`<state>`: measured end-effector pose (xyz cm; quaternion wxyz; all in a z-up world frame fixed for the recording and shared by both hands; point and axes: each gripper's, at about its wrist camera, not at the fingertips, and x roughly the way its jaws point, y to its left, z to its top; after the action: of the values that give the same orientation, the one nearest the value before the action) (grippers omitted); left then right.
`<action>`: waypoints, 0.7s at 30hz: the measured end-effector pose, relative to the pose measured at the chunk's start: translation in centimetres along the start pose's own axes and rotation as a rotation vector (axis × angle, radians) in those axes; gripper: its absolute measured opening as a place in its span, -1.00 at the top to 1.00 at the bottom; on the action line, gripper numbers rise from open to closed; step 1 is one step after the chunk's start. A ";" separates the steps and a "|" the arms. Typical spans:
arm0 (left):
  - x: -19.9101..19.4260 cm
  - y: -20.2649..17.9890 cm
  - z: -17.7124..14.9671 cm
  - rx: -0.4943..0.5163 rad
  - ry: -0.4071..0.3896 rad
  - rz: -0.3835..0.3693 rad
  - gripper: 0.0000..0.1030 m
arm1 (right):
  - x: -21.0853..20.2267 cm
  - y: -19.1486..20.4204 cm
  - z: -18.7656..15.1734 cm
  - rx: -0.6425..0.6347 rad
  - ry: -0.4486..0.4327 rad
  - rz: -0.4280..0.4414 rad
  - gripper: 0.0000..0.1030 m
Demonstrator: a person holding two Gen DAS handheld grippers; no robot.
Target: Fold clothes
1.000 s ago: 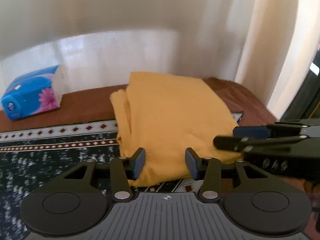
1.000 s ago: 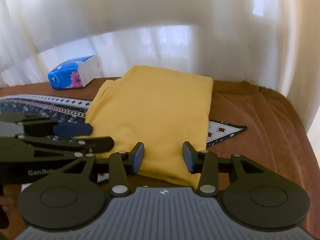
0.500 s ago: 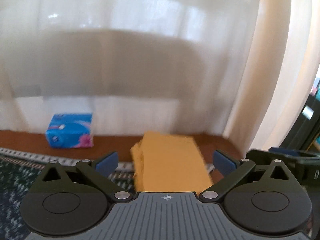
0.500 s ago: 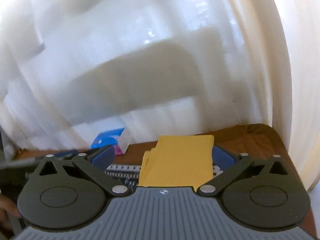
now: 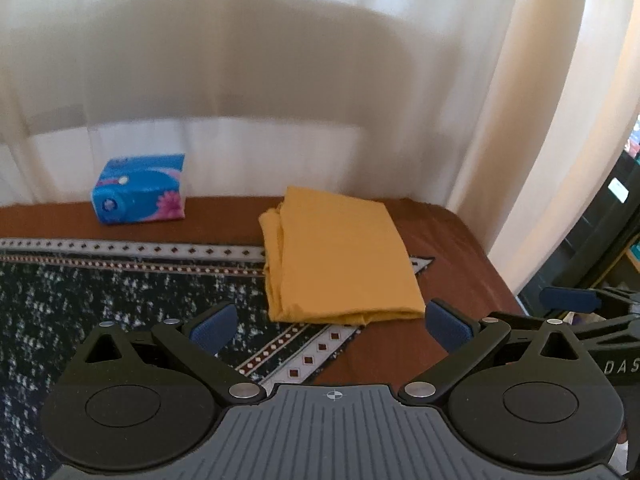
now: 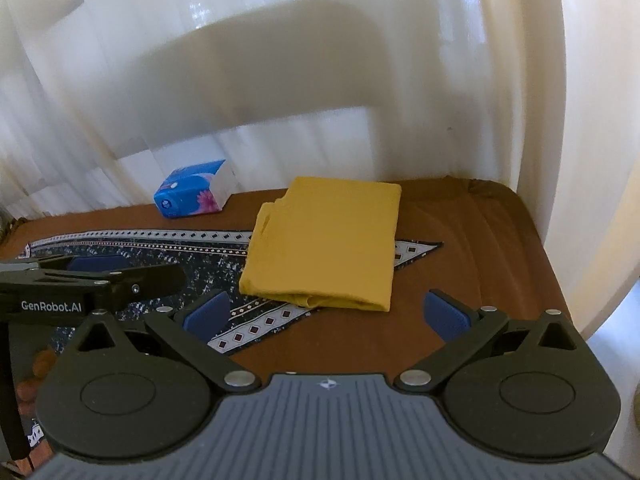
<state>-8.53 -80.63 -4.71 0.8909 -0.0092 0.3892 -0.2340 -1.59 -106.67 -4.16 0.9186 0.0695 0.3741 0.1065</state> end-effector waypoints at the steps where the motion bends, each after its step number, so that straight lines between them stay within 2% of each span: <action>1: 0.3 -0.1 0.0 0.001 0.010 0.007 -1.00 | 0.1 0.0 -0.1 -0.006 0.004 0.000 -1.00; 7: 1.6 -0.7 -0.1 0.027 0.034 0.072 -1.00 | 1.0 -0.3 -0.1 -0.041 0.035 -0.011 -1.00; 21: 3.3 -1.3 -0.2 0.044 0.054 0.070 -1.00 | 2.5 -0.9 -0.8 -0.066 0.088 -0.027 -1.00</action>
<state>-7.30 -83.16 -6.87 0.8878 0.0302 0.4079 -0.2111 -0.24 -106.91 -6.61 0.9045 0.0296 0.4111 0.1094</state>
